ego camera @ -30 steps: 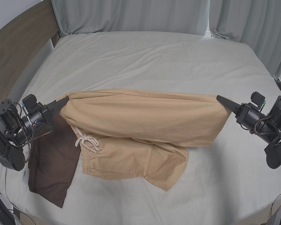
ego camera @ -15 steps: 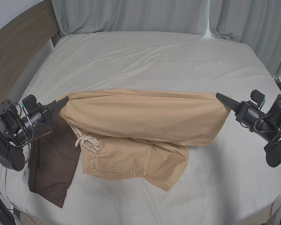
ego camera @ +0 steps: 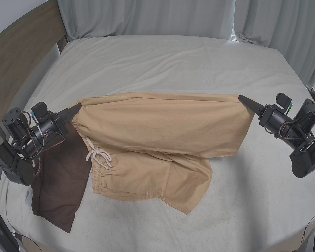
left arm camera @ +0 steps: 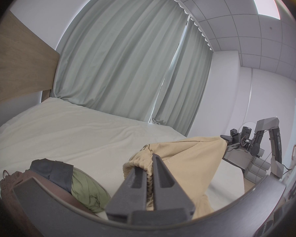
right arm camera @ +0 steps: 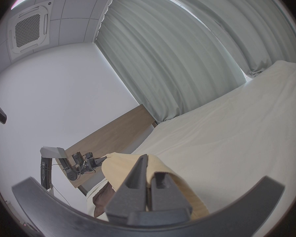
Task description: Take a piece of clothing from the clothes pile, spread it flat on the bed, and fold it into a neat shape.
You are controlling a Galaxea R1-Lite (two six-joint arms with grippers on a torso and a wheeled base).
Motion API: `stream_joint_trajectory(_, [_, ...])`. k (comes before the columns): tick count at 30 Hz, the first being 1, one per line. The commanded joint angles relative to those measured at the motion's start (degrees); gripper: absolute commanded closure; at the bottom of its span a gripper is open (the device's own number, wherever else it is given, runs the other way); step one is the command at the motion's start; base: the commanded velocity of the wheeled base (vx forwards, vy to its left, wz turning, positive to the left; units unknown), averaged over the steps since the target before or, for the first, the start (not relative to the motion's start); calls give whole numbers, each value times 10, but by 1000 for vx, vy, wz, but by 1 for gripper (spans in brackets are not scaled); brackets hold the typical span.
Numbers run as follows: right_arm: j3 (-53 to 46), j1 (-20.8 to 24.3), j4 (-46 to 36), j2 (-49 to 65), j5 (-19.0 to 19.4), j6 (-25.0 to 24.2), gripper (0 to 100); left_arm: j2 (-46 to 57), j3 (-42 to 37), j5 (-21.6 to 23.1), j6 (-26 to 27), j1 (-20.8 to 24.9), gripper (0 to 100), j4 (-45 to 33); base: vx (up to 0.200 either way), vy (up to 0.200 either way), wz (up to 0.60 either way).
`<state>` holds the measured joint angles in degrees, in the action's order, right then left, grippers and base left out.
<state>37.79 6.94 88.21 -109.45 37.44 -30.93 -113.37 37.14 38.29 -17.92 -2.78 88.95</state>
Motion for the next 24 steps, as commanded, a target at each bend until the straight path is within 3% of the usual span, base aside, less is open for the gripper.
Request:
stream_joint_trajectory(1, [44,-1,0,-43,0,0,100,-34,41,-17,-12,3,100,1,0,0,0])
stream_joint_trajectory(6, [93,-5,0,-82,-5,-1,100,-40,58,-22,-48,5,100,1,0,0,0])
stream_joint_trajectory(24, [216,-10,-1,-197,-15,-8,100,-131,163,-79,-68,23,100,1,0,0,0])
